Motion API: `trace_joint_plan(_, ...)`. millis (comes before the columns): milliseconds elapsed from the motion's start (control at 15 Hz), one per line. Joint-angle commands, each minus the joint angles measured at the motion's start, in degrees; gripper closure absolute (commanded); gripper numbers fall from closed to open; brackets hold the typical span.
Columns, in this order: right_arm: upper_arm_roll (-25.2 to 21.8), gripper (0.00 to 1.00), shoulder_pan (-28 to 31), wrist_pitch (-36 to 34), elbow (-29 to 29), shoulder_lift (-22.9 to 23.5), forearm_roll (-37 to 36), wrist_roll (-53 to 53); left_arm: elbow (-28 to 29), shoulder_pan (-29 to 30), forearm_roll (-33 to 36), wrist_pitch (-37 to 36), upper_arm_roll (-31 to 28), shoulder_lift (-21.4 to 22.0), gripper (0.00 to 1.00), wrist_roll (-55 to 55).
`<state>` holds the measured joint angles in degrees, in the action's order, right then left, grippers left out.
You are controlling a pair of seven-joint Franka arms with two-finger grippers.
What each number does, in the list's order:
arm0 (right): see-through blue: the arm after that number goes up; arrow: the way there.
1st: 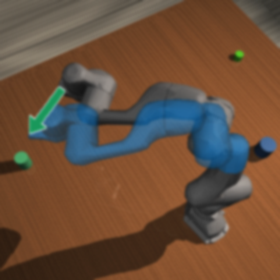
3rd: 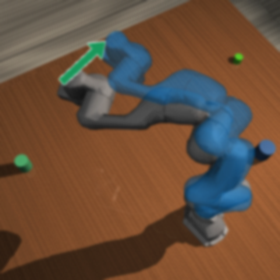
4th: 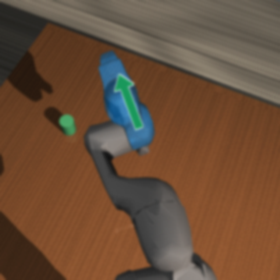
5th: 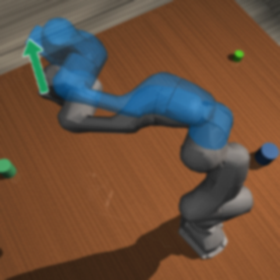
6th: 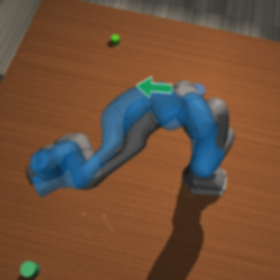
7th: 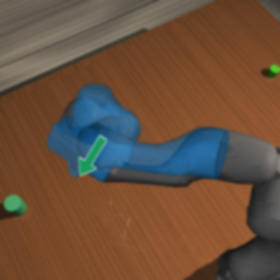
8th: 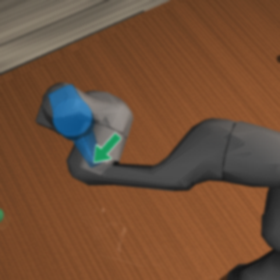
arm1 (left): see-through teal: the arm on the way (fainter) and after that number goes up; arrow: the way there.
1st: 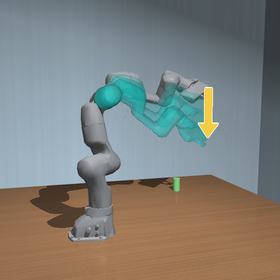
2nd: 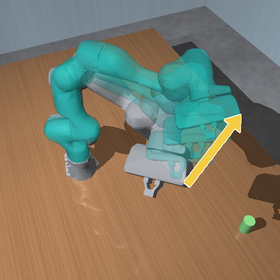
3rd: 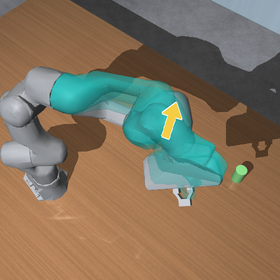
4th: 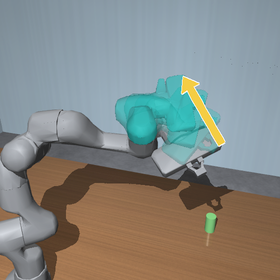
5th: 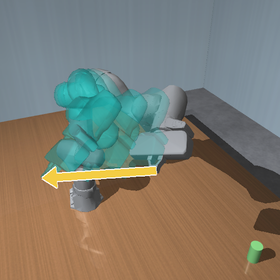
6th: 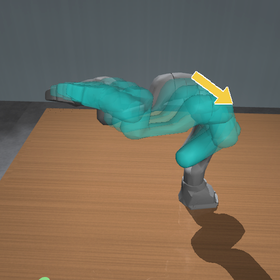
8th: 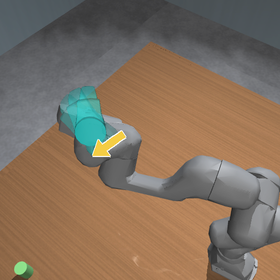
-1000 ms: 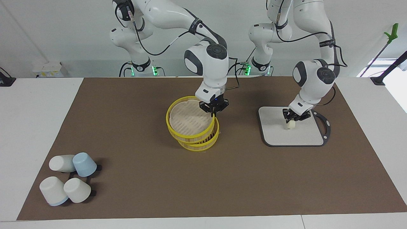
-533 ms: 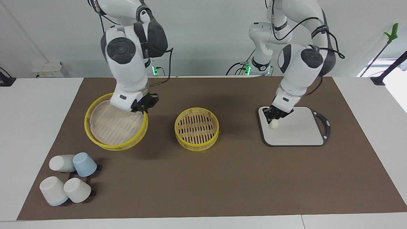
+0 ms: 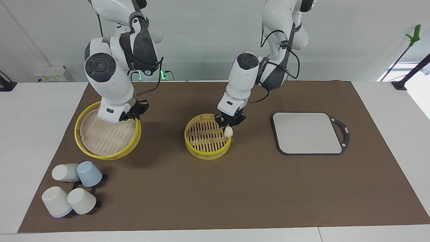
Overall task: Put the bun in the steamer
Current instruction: 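Carry the bun over the open steamer with the left gripper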
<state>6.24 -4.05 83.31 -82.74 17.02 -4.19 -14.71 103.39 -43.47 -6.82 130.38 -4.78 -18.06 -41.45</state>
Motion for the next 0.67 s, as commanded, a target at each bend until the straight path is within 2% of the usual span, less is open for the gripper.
trace_joint_plan(0,0.4,1.00,0.8,1.1,-3.1,-2.8,-1.1,-0.7,0.8,-2.9,1.8,5.6,-1.3,-3.8,0.79,-3.6)
trace_joint_plan(200,0.4,1.00,0.7,1.3,-3.2,-2.9,-1.0,-0.5,0.9,-4.3,2.2,8.0,-1.4,-6.0,0.75,-5.1)
trace_joint_plan(267,0.4,1.00,0.5,1.4,-3.2,-2.9,-1.0,-0.2,0.9,-4.3,2.2,7.9,-1.4,-6.0,0.63,-5.1)
trace_joint_plan(333,0.5,1.00,0.4,1.4,-3.2,-2.9,-1.0,-0.1,0.8,-4.2,2.2,7.7,-1.4,-6.0,0.41,-5.1)
trace_joint_plan(400,0.4,1.00,0.3,1.4,-3.2,-2.9,-1.0,-0.1,0.8,-4.2,2.2,7.3,-1.5,-6.0,0.08,-5.1)
trace_joint_plan(467,0.5,1.00,0.3,1.4,-3.2,-2.9,-1.0,-0.1,0.7,-4.1,2.2,6.1,-1.4,-5.8,0.00,-5.2)
trace_joint_plan(600,0.4,1.00,0.3,1.4,-3.2,-2.9,-1.0,-0.1,0.6,-3.6,2.2,3.0,-1.4,-4.4,0.00,-5.0)
